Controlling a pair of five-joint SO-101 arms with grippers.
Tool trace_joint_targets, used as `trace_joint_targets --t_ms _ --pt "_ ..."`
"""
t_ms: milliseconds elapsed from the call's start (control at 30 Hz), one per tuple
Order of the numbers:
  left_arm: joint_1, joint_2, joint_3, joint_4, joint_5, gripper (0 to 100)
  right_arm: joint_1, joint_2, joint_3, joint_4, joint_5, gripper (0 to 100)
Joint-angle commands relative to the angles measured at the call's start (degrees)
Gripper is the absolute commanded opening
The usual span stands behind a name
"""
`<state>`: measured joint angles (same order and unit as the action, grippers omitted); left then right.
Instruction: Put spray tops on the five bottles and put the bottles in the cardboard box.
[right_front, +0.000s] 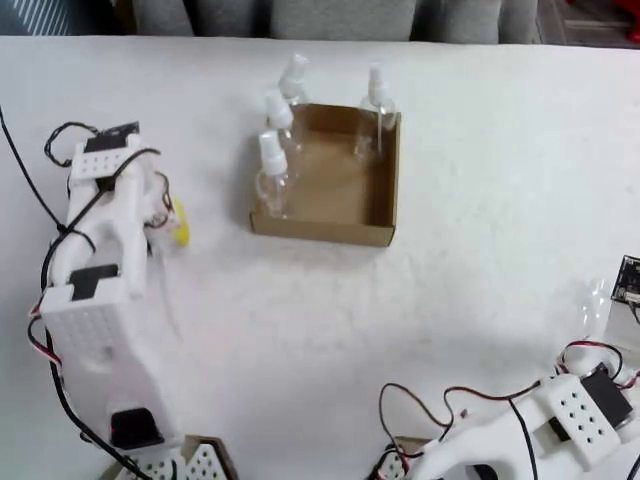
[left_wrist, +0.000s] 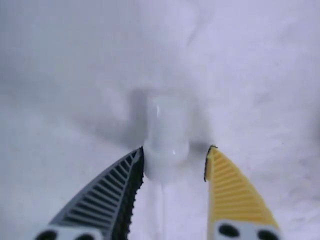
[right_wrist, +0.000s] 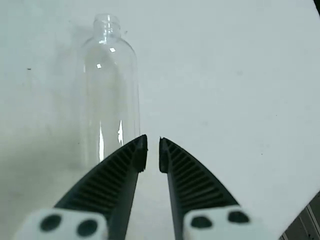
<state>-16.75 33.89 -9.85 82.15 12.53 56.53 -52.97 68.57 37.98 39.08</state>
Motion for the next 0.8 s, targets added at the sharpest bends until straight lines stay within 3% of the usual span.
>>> trace_joint_targets --t_ms 0,67,133,433,633,767 --pt "0.0 -0.8 -2.9 1.1 0.3 10 -0.3 -1.0 -0.4 -0.6 0.7 1.8" --pt "0.0 -0.9 -2.9 1.3 -1.1 0 -0.3 -1.0 -0.4 -0.6 0.7 1.8" --pt "0.0 -1.0 -3.5 3.4 -2.1 5 -0.3 -1.0 -0.4 -0.6 0.7 1.8" --pt "3.3 -2.9 -7.4 12.1 -2.3 2 0.0 -1.3 -0.4 -0.8 0.7 1.8" --pt "12.6 -21.8 2.3 13.2 2.8 2 0.0 -1.5 -0.8 -0.7 0.7 1.8" --pt "15.8 -35.4 14.7 6.4 2.6 2 0.0 -1.5 -0.5 -0.5 0.7 1.8"
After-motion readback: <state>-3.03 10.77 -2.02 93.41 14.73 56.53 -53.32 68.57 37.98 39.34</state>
